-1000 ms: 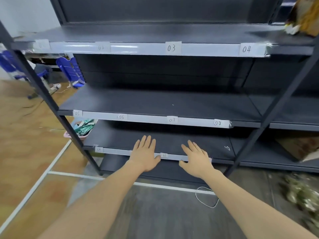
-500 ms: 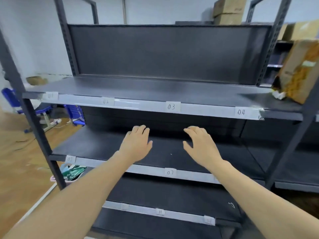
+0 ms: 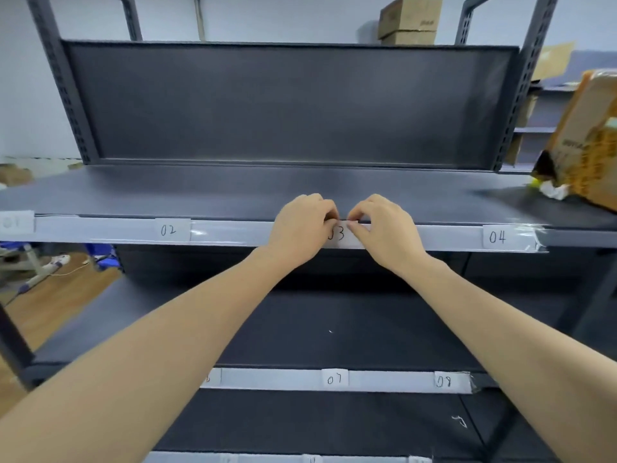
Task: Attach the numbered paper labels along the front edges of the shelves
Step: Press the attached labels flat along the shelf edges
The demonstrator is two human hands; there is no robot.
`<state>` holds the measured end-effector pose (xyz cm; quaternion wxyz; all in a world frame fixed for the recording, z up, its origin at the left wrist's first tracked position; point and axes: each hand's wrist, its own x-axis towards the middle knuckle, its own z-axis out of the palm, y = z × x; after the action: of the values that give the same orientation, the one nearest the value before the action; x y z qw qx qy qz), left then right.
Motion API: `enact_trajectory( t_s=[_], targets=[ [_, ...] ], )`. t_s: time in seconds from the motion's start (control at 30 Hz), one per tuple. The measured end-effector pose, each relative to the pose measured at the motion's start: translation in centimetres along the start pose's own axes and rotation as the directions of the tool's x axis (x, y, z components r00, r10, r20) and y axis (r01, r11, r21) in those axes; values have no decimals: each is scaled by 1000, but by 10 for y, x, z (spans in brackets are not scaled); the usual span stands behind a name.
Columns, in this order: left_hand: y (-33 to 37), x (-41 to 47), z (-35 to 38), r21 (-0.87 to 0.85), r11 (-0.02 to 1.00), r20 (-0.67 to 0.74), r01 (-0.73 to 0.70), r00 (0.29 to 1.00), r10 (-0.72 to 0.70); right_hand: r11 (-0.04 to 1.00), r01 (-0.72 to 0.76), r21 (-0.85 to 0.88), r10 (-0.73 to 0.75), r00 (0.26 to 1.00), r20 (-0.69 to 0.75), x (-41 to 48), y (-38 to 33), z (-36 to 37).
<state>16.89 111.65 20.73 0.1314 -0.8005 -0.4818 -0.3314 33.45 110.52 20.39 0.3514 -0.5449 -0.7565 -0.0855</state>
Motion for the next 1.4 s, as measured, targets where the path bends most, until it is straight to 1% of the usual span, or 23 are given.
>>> enact_trajectory(
  t_s=[0.07,0.13,0.23,0.33,0.4,0.47,0.6,0.87,1.0,1.1,1.2,1.27,1.3,1.33,1.4],
  targets=[
    [-3,2,-1,-38,999,-10,9,1000,-10,999,-30,37,30,999,-10,0,0,-1],
    [-6,4,-3,-57,998,13,26,1000,-25,992,-85,94,85,996,2,2,-1,-2],
    [-6,11,-8,-57,996,96,75,993,-69,971,-171,168,163,985,58,4,-2,-5],
    [-4,18,-13,-29,994,183,103,978,-96,951,-227,210,205,971,124,6,-2,-9],
    [-3,20,-15,-7,994,210,109,972,-105,930,-255,263,225,964,139,8,-3,-10],
    [-4,23,-19,-21,991,241,132,963,-123,910,-277,310,244,959,142,12,-5,-10],
    [-5,26,-24,-56,988,279,142,953,-121,908,-277,313,241,959,150,15,-6,-8],
    [-8,15,-22,-109,977,240,182,959,-152,941,-231,247,203,970,134,9,-10,-10],
    [-11,13,-20,-197,963,242,181,961,-131,955,-189,231,162,978,128,7,-7,-9],
    [-12,5,-17,-253,956,184,147,978,-101,964,-130,232,110,989,99,2,-6,-7],
    [-13,-3,-12,-246,966,106,86,992,-62,962,-64,265,49,997,60,-4,-3,-4],
    [-13,-10,-6,-249,967,35,49,999,-42,970,-10,244,8,1000,6,-13,0,4],
    [-12,-17,-1,-227,974,-37,9,999,-18,978,33,208,-21,998,-58,-22,2,11],
    [-11,-27,6,-175,984,-146,-35,989,9,983,75,166,-51,988,-147,-34,4,20],
    [-6,-54,24,-69,995,-373,-65,927,35,987,103,120,-60,948,-313,-64,7,40]
  ],
)
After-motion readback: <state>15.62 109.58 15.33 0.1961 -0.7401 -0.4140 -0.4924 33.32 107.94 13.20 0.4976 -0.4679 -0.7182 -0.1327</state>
